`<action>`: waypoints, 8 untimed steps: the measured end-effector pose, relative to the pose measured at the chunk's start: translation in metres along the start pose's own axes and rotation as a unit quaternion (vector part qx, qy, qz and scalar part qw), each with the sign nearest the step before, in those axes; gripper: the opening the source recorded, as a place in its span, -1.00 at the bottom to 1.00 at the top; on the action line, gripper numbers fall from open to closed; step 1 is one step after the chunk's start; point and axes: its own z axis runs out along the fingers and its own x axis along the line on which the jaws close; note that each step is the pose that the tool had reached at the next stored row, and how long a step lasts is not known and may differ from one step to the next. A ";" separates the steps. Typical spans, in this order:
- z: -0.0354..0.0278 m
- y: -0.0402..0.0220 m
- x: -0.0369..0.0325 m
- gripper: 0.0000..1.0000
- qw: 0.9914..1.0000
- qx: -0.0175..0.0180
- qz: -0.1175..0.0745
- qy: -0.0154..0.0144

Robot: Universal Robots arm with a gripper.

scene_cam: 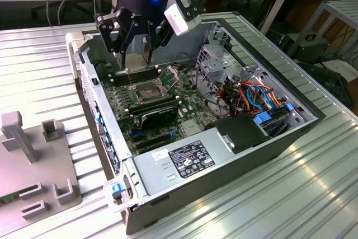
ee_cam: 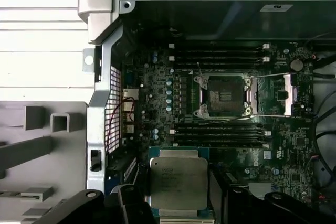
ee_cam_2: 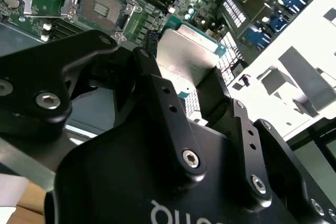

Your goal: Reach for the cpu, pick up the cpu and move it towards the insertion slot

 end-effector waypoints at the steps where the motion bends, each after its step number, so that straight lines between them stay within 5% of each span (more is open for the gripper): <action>1: 0.0001 0.0014 -0.0008 0.09 1.000 0.000 0.000 0.000; 8: 0.0015 0.0159 -0.0070 0.09 1.000 0.000 0.000 0.000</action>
